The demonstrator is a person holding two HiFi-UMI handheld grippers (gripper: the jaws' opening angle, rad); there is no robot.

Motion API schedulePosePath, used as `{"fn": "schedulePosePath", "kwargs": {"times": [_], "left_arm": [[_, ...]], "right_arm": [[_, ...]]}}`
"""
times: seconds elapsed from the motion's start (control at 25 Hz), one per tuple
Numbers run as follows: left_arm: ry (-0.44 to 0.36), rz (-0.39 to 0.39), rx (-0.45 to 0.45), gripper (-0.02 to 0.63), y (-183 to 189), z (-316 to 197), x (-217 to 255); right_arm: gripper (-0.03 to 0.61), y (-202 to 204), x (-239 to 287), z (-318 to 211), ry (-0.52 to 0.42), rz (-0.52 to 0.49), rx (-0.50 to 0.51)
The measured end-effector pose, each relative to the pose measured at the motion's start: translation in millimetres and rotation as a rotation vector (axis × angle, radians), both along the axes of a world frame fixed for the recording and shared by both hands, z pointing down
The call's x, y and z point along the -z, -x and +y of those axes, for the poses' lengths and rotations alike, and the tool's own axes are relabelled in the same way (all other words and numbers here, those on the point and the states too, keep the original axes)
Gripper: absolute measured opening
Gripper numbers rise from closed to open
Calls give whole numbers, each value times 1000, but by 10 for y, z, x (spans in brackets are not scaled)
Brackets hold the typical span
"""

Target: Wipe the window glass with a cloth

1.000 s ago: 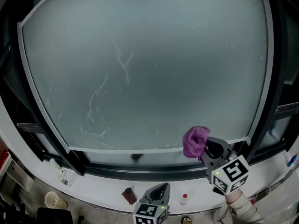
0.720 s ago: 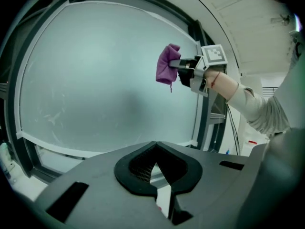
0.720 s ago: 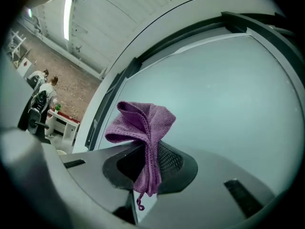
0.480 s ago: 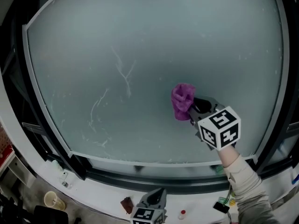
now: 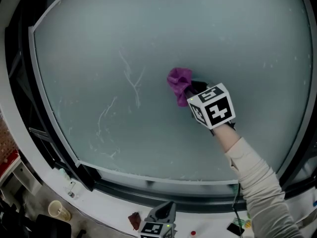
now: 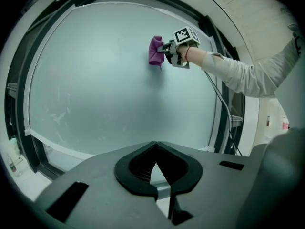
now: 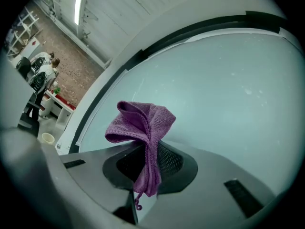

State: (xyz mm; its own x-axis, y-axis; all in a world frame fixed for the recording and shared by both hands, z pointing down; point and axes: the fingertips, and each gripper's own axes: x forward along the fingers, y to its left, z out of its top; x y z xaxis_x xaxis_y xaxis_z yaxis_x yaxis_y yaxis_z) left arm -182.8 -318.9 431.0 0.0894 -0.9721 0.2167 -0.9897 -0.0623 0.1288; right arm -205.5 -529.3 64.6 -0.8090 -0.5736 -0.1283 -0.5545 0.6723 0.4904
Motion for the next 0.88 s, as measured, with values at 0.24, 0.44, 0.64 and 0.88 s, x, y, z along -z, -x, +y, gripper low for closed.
{"fn": "schedulePosePath", "kwargs": {"times": [0.24, 0.44, 0.64, 0.88], "left_arm": [[0, 5, 22, 5, -6, -91, -26], [1, 1, 27, 5, 7, -168, -42], [-9, -9, 2, 5, -78, -256, -16], [-16, -16, -40, 5, -204, -396, -31]], "right_arm": [[51, 63, 36, -163, -10, 22, -25], [51, 6, 47, -182, -27, 13, -18], [51, -284, 37, -241, -30, -2, -37], [51, -829, 12, -373, -46, -11, -102]]}}
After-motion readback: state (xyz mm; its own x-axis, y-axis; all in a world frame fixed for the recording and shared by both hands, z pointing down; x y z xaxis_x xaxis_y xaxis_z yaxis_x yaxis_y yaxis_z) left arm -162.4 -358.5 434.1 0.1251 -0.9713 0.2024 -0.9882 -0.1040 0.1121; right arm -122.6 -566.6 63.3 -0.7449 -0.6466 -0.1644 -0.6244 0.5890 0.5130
